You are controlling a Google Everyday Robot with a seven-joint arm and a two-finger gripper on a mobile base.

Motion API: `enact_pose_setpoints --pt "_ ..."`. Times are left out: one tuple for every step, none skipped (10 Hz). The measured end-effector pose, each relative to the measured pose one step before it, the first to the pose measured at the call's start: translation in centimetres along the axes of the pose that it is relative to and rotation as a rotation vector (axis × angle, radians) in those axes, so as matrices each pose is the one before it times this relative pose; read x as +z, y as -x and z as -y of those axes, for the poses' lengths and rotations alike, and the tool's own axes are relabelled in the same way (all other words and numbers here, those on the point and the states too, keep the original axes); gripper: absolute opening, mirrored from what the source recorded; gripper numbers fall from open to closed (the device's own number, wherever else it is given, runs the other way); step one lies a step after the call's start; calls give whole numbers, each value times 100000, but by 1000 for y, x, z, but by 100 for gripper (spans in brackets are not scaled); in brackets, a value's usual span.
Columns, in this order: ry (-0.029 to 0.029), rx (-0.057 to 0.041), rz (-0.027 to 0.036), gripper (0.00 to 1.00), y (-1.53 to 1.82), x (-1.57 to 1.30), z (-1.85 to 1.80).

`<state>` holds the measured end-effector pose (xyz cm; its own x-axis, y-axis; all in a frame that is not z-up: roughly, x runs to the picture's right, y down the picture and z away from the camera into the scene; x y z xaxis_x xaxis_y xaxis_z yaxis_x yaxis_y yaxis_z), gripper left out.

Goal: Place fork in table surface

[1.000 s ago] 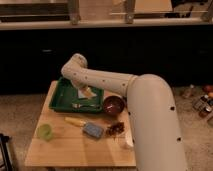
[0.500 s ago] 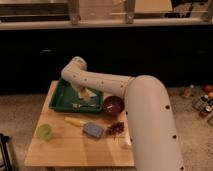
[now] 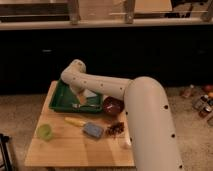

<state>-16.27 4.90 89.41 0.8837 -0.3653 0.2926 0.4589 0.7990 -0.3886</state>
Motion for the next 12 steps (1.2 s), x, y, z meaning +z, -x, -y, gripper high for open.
enact_pose_setpoints --pt "2597 2384 2735 80 53 375 -415" --pt "1726 1473 4287 80 121 445 -310" --pt "816 1030 2194 80 -43 194 -122" --pt "1176 978 2131 80 172 464 -178" --pt "1272 859 1439 80 114 360 -209" --pt "1129 547 634 80 8 241 -166" --pt "966 169 174 80 23 222 -121" --pt "1452 -19 -260 80 35 380 -223" --pt "791 -147 -577 80 30 234 -100" --pt "1030 -65 -501 80 12 376 -191" --pt "1102 -234 -963 80 -95 409 -188" --pt "751 -915 -877 80 18 261 -36"
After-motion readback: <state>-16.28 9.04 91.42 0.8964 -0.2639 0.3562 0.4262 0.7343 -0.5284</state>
